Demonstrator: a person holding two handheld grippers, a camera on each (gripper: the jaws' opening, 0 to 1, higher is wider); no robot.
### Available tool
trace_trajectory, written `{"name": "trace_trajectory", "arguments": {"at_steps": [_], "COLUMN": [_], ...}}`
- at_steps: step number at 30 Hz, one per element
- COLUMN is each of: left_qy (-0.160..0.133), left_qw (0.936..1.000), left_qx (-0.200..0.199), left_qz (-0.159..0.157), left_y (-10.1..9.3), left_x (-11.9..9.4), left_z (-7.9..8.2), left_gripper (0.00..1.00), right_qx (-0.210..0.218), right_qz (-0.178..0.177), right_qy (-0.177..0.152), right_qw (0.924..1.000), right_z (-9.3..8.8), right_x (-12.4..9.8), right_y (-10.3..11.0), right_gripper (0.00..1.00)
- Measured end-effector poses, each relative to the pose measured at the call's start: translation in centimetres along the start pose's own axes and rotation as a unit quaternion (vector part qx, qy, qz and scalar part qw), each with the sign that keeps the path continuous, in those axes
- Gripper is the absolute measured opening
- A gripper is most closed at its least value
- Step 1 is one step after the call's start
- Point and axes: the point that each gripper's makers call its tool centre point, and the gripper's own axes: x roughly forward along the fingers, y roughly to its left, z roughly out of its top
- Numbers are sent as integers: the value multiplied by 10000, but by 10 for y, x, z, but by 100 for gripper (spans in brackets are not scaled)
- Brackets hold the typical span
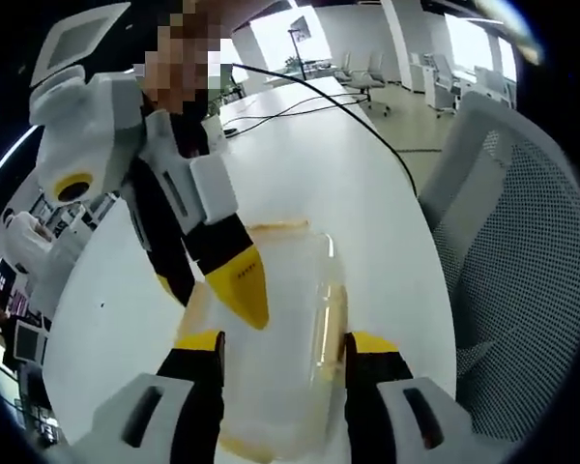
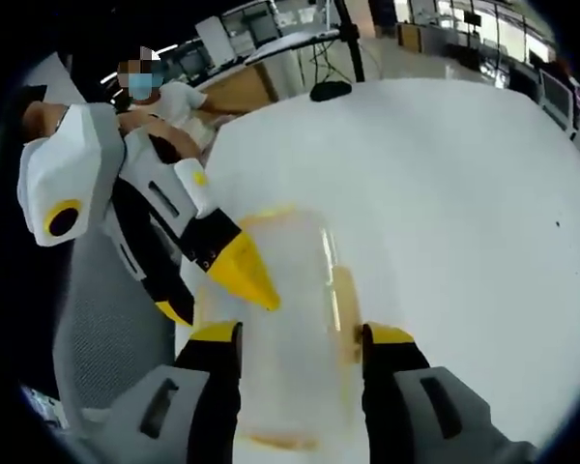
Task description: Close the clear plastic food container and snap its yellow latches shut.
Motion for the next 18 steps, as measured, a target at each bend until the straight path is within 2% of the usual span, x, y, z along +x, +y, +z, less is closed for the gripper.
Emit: {"name": "trace_trajectory", "arguments": {"at_steps": [8,9,10,12,18], "left_qy": [78,173,120,151,104], "left_qw": [9999,9993,9995,9993,9994], "left_qx": [30,93,220,215,176], "left_qz": [80,328,175,276,277], "left_y": [1,8,1,4,4], "left_x": [1,0,4,4,3], "left_z": [-1,-4,-3,-3,-2], "left_gripper": [42,40,40,40,39], "right_qx": [58,88,162,115,201], "right_qz": [-19,-5,-57,-50,-105], "right_qy": [-58,-46,-58,-29,-83], "right_qw": [10000,10000,9998,9999,9997], "right_z": [1,1,1,1,2], "right_x": [0,0,1,1,-1], "right_y": [0,2,1,1,-3], "right_gripper": [46,45,45,45,42]}}
